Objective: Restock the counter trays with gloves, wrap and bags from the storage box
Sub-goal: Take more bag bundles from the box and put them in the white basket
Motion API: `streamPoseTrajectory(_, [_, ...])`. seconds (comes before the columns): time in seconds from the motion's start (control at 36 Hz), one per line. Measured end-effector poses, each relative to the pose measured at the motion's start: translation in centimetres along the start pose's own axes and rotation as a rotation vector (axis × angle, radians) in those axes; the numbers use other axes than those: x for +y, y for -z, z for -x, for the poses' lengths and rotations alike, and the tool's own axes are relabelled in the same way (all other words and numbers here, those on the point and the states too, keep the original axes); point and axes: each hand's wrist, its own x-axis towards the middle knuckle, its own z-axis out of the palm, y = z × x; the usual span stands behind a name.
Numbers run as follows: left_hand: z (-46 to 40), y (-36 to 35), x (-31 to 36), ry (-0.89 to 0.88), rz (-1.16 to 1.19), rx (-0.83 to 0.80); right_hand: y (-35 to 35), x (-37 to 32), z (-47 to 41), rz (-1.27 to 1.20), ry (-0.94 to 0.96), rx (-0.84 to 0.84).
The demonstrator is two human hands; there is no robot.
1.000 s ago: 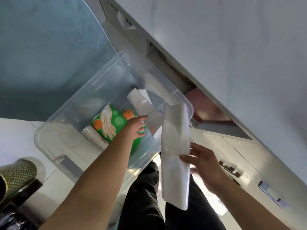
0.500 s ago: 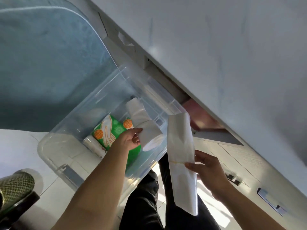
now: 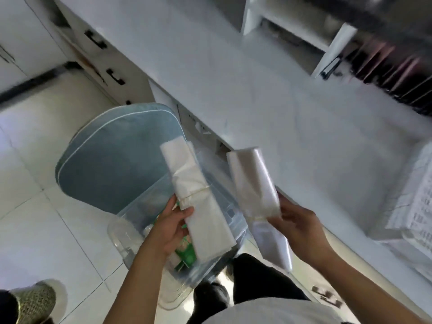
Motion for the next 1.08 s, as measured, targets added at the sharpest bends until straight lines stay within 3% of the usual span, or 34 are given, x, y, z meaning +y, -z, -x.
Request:
streamPoseTrajectory(0.22, [2.9,-8.1,6.7,-0.239,-0.142,-0.241,7.9,-4.5,-0.8,-0.181,0.200,0.194])
streamPoseTrajectory(0.33, [2.2,-14.3,9.1,-0.291,-0.285,-0.280,12.7,-4.8,-1.6,-0.337,0.191,0.304])
streamPoseTrajectory(0.69, [-5.6,-34.2,3.1,0.008,-0.716,-0.367,26.6,1.7,-1.3,-0.659,0.049,0.485])
streamPoseTrajectory(0.83, [-7.1,-37.0,0.1,-0.026,-0.794,-0.346,29.3,4.7,-0.6,-0.738,0.029,0.517])
streamPoseTrajectory(0.92, [-7.1,-36.5,-2.5,-0.189,-1.081,-0.226,30.0,6.5,-0.7,-0.789,0.003,0.510])
streamPoseTrajectory(0.97, [-6.6,-35.5,-4.0,-0.298,-1.262,-0.245,30.2,7.4,-1.0,-0.814,-0.011,0.489])
streamPoseTrajectory(1.08, [-5.1,-33.9,-6.2,-0.362,-1.395,-0.266,30.1,8.2,-2.0,-0.856,-0.044,0.417])
